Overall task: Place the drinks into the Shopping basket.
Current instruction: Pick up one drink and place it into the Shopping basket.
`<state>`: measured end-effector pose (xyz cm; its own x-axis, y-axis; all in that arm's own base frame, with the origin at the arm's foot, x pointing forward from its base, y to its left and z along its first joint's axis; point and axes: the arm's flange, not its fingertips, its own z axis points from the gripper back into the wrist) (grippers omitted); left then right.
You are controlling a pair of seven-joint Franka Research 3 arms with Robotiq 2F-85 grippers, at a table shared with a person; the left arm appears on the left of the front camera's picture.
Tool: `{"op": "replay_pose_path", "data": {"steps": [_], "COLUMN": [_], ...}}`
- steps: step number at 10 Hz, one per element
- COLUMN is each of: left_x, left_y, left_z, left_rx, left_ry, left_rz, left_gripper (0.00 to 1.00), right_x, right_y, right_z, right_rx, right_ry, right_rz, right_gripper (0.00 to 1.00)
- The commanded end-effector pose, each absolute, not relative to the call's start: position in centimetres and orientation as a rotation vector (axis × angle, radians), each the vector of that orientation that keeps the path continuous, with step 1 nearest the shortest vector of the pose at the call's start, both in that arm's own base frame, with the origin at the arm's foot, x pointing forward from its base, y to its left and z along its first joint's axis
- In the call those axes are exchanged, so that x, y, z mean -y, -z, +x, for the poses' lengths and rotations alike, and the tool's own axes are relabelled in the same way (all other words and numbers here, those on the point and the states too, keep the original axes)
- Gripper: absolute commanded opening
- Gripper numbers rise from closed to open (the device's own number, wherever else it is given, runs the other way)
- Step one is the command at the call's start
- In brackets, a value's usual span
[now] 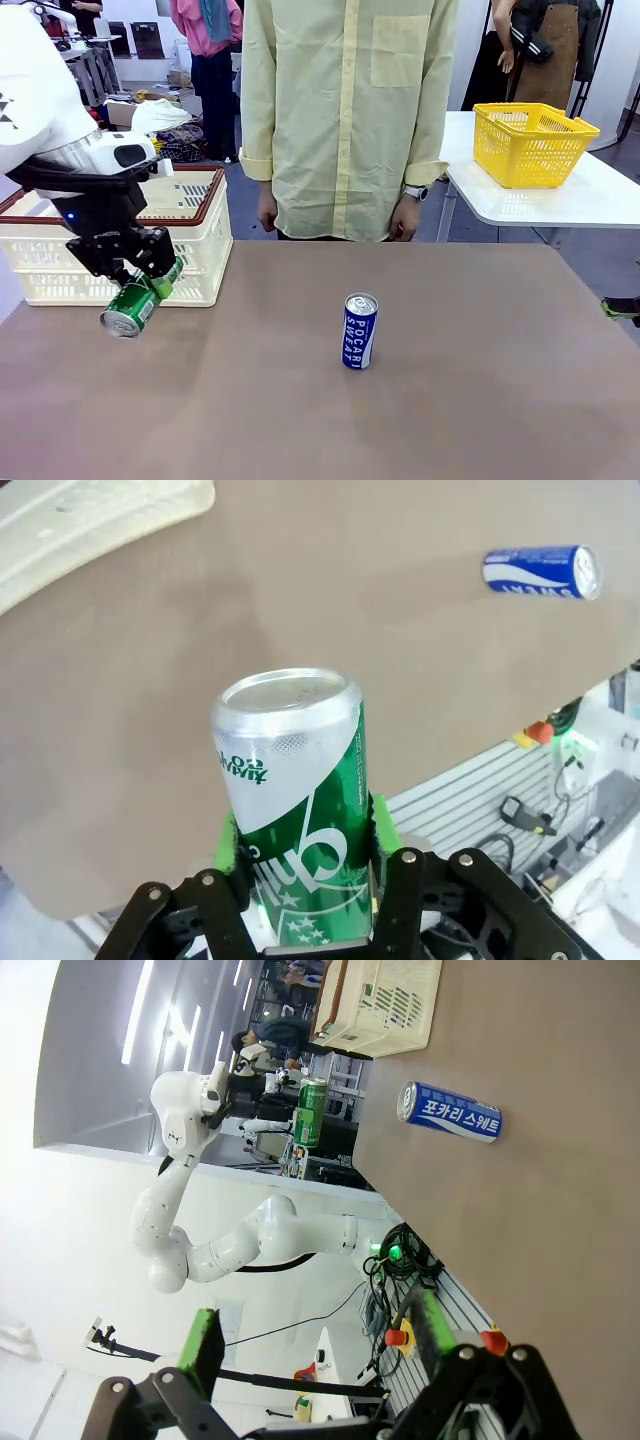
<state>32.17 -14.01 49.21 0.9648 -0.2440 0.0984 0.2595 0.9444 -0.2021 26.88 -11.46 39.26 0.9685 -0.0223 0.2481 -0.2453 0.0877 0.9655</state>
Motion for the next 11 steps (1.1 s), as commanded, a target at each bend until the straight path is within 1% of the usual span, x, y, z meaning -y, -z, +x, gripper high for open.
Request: {"op": "replay_pose_path", "data": {"steps": [1, 3, 4, 5, 6, 7, 8, 9, 10, 11], "left_x": [13.3, 13.3, 14.1, 13.1, 12.0, 10.3, 8.3, 6.5, 4.9, 3.3], "left_y": [-50.2, -50.2, -49.6, -51.2, -53.8, -56.8, -59.0, -60.2, -60.6, -60.3], "left_z": [30.8, 30.8, 31.5, 33.2, 35.0, 37.7, 40.9, 44.4, 47.1, 50.0], "left_rx": [0.061, 0.061, 0.058, 0.082, 0.084, 0.112, 0.087, 0.087, 0.053, 0.06], "left_ry": [0.348, 0.348, 0.309, 0.212, 0.201, 0.126, 0.099, 0.071, 0.045, -0.043], "left_rz": [-0.278, -0.278, -0.257, -0.251, -0.193, -0.152, -0.149, -0.129, -0.138, -0.131], "left_gripper": [0.0, 0.0, 0.0, 0.0, 0.0, 0.0, 0.0, 0.0, 0.0, 0.0], "right_x": [11.5, 11.5, 11.5, 11.5, 11.5, 11.5, 11.5, 11.5, 11.5, 11.5], "right_y": [-39.6, -39.6, -39.6, -39.6, -39.6, -39.6, -39.6, -39.6, -39.6, -39.6], "right_z": [26.8, 26.8, 26.8, 26.8, 26.8, 26.8, 26.8, 26.8, 26.8, 26.8], "right_rx": [0.207, 0.207, 0.207, 0.207, 0.207, 0.207, 0.207, 0.207, 0.207, 0.207], "right_ry": [-0.163, -0.163, -0.163, -0.163, -0.163, -0.163, -0.163, -0.163, -0.163, -0.163], "right_rz": [1.484, 1.484, 1.484, 1.484, 1.484, 1.484, 1.484, 1.484, 1.484, 1.484], "right_gripper": [1.0, 1.0, 1.0, 1.0, 1.0, 1.0, 1.0, 1.0, 1.0, 1.0]}}
